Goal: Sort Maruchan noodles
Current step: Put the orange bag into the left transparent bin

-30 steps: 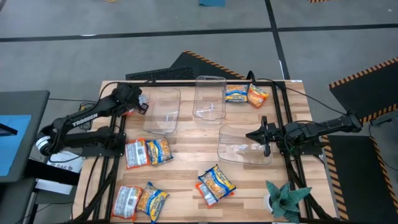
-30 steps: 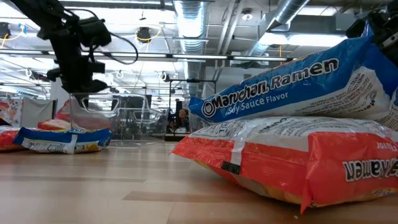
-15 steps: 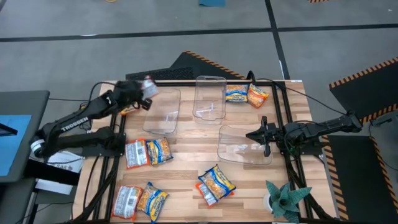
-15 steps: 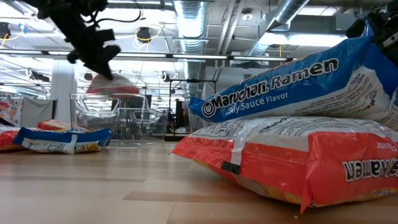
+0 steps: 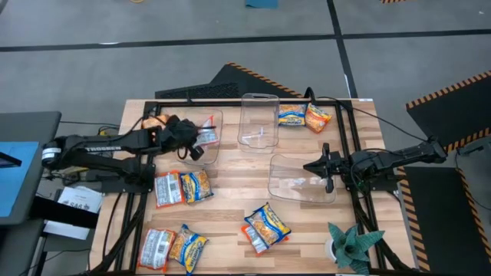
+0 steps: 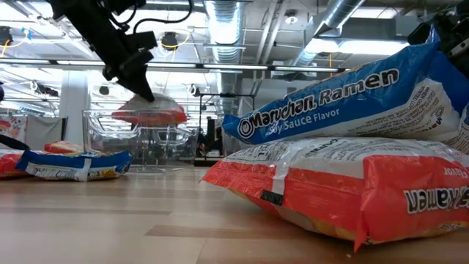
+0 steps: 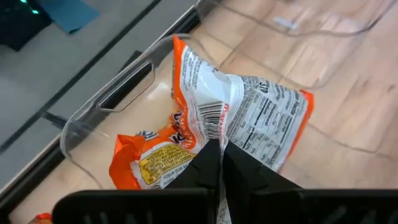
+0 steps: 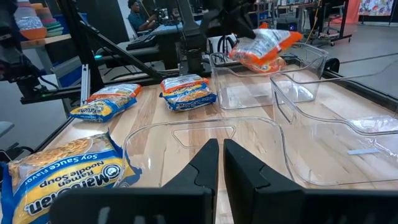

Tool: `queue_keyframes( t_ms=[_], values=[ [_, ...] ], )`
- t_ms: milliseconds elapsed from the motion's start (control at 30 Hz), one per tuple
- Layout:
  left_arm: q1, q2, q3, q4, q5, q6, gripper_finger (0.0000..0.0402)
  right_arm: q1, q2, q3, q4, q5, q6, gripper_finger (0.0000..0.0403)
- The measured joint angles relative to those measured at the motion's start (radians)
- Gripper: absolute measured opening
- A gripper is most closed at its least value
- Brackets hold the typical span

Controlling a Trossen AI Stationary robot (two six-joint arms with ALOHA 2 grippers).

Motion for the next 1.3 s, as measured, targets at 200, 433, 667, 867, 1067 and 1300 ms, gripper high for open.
queue_keyframes(
  t_ms=[200, 433, 667, 867, 1067, 1300],
  values=[
    [-0.003, 0.052, 0.000, -0.032, 0.135, -0.015, 0.0000, 0.000, 0.000, 0.000, 0.000, 0.000, 0.000, 0.0049],
    [-0.027, 0.047, 0.000, -0.086, 0.173, -0.022, 0.0006, 0.000, 0.000, 0.000, 0.000, 0.000, 0.000, 0.0049],
    [-0.040, 0.045, 0.000, -0.126, 0.181, -0.013, 0.0075, 0.000, 0.000, 0.000, 0.000, 0.000, 0.000, 0.0049],
    [-0.040, 0.024, 0.057, -0.177, 0.113, 0.012, 0.0153, 0.000, 0.000, 0.000, 0.000, 0.000, 0.000, 0.0049],
    [-0.012, -0.039, 0.122, -0.190, -0.190, 0.061, 0.0188, 0.000, 0.000, 0.000, 0.000, 0.000, 0.000, 0.0049],
    [0.236, -0.106, 0.022, -0.207, -0.145, 0.009, 0.0188, 0.000, 0.000, 0.000, 0.000, 0.000, 0.000, 0.0049]
  ],
)
